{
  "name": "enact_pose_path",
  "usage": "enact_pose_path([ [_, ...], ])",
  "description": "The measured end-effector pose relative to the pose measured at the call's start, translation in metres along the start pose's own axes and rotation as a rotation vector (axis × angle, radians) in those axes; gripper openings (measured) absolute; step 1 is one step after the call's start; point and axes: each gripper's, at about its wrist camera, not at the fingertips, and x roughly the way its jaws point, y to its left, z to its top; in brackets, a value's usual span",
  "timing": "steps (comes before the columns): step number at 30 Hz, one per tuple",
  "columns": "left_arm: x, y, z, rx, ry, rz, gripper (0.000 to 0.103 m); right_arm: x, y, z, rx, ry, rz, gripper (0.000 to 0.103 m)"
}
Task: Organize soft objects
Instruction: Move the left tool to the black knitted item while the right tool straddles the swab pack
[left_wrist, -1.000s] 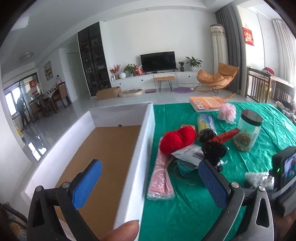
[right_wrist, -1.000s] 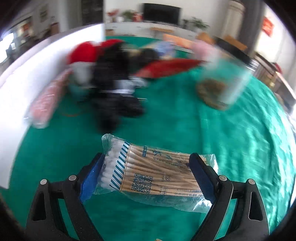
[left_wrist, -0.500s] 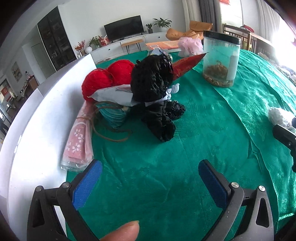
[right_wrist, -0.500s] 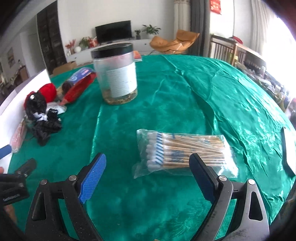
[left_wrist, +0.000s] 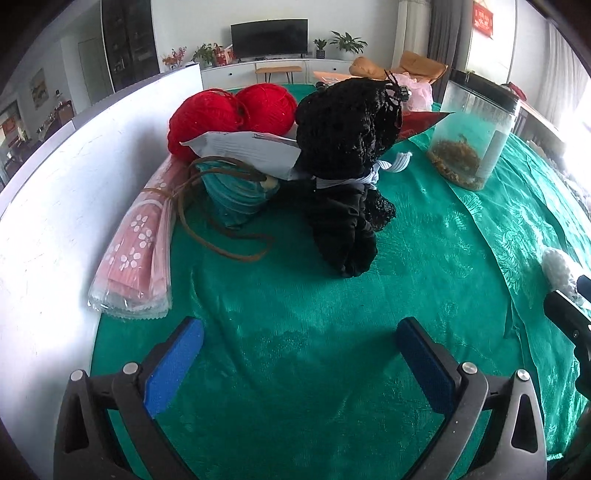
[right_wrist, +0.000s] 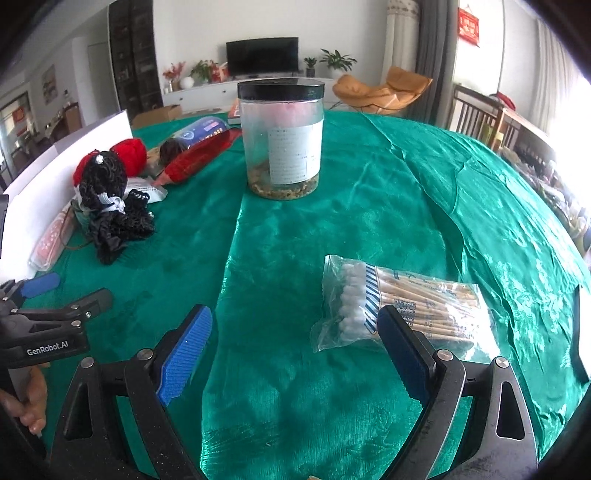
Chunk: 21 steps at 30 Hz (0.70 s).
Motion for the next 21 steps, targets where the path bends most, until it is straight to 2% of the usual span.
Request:
enact_pose_path([
  [21,-0.002,0.002,-0.002,-0.002,-0.002,0.001,0.103,0.014,-0.006,0.005,-0.014,-0.018,0.013,0.093],
])
